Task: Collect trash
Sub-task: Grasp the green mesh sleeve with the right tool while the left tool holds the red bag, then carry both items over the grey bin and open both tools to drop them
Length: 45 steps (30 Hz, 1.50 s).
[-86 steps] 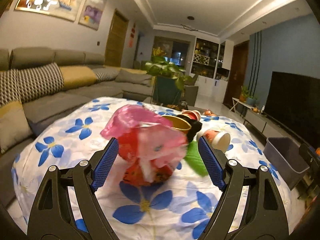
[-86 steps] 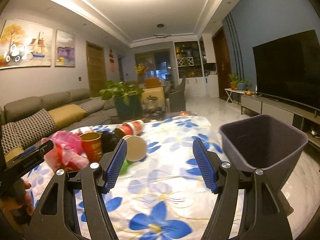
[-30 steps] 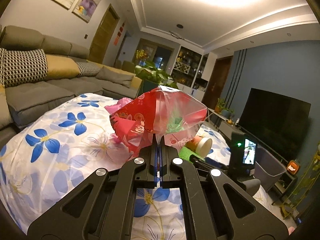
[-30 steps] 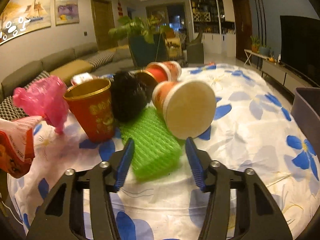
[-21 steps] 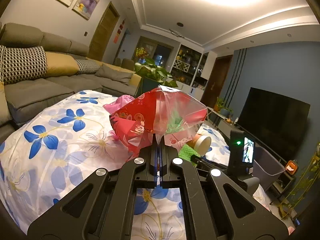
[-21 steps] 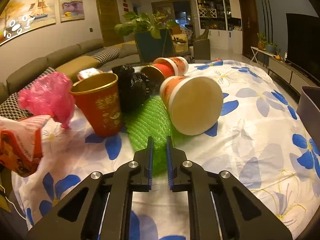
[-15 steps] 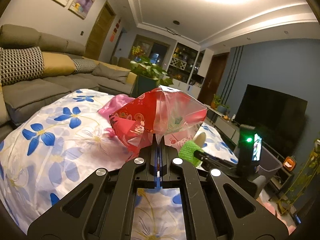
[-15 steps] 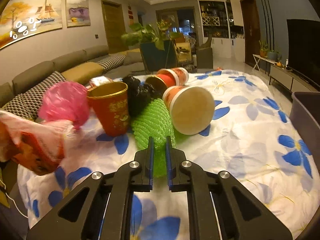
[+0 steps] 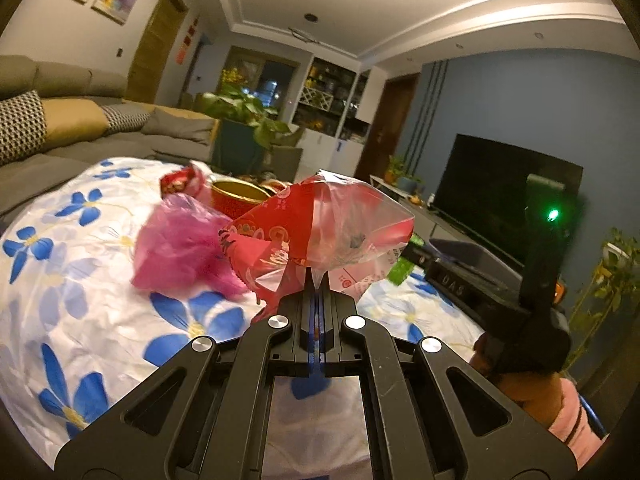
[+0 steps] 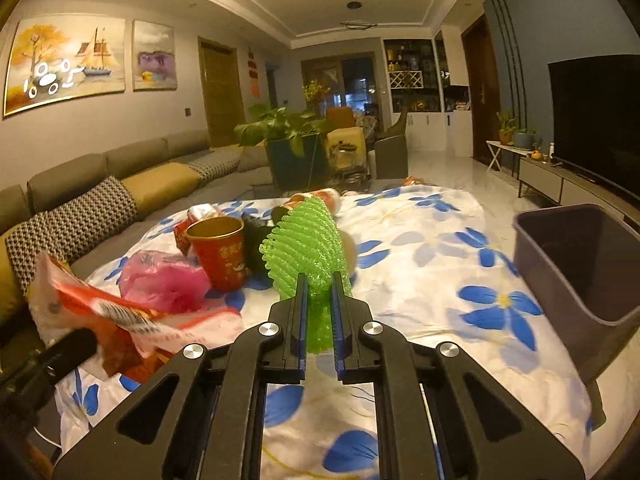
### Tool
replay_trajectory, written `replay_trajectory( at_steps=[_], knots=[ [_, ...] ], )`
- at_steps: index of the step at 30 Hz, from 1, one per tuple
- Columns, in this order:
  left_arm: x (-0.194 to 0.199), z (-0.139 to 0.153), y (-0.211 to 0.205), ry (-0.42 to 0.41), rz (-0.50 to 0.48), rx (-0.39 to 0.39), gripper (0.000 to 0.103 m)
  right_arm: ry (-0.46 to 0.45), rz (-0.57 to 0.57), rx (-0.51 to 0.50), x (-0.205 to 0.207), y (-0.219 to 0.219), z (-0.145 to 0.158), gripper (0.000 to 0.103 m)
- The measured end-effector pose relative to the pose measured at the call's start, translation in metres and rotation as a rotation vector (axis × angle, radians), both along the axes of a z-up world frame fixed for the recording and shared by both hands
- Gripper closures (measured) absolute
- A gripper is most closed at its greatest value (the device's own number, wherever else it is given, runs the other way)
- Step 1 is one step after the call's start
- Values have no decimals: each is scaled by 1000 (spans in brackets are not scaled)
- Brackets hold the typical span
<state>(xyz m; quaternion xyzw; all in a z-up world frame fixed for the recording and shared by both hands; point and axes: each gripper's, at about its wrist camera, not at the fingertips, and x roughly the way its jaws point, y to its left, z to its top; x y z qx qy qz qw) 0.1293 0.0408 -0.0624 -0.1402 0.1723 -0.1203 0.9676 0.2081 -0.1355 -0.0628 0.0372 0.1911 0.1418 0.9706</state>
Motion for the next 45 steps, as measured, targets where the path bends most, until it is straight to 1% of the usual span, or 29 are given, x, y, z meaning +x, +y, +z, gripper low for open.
replay_trajectory(
  at_steps=[5, 13, 18, 24, 30, 36, 45],
  knots=[
    [0, 3, -10, -6, -14, 2, 103, -31, -31, 13, -12, -17, 9, 92],
    [10, 21, -34, -42, -42, 18, 103, -86, -79, 30, -29, -46, 27, 92],
    [21, 34, -54, -62, -76, 28, 103, -117, -117, 33, -37, -69, 38, 92],
    [35, 46, -88, -92, -124, 58, 103, -166, -177, 31, -44, -99, 49, 92],
    [60, 56, -123, -104, -185, 60, 103, -191, -251, 25, -42, -130, 55, 92],
    [80, 67, -163, -145, -249, 71, 103, -204, -340, 21, -38, -162, 55, 92],
    [117, 71, -221, -158, -345, 47, 103, -228, -466, 32, -28, -212, 57, 92]
  ],
)
